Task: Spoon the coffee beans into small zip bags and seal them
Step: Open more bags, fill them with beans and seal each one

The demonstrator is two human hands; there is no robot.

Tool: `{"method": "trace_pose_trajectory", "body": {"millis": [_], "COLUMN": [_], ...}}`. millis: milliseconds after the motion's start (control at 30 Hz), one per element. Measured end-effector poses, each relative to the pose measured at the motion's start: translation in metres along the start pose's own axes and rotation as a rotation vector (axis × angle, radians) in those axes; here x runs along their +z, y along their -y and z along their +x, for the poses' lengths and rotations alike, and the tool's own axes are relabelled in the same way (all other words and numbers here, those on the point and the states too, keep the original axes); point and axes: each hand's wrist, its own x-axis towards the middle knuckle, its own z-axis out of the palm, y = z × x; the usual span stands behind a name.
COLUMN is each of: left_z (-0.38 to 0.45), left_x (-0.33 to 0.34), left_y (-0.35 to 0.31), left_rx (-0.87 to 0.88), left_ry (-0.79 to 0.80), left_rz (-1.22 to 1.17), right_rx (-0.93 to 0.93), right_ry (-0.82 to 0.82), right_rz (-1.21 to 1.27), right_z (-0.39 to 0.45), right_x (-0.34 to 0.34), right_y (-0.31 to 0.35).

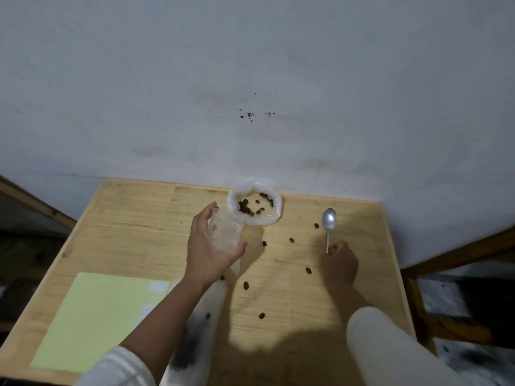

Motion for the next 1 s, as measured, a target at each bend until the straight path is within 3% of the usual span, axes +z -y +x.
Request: {"method": "trace_pose_trajectory", "body": {"millis": [200,367,500,733,1000], "left_z": [0.011,0.027,0.033,0.042,0.051], "left_x": [0.004,0.006,0.009,0.014,0.015], "left_y": [-0.001,0.005,0.016,0.023,0.029], "left_rx": [-0.052,-0.149,-0.226,-0.276,-0.285], "left_ry": [0.090,0.186,0.253,0.292,0.372], "left_rz": [0.007,-0.011,-0.021,-0.039,-0.046], "right_rx": [0.086,-0.157,-0.284,-0.275,-0.382], "right_ry": [0.017,-0.028,0.109,0.322,0.218], "right_rz": [0.147,0.372,0.464,0.583,0.490], "right_z": [0.002,-0.021,-0.032,-0.032,-0.016], "right_x": [0.001,-0.005,-0.002,0.004,0.013], "right_y": [0.010,0.035,0.052,0.074,0.082]}}
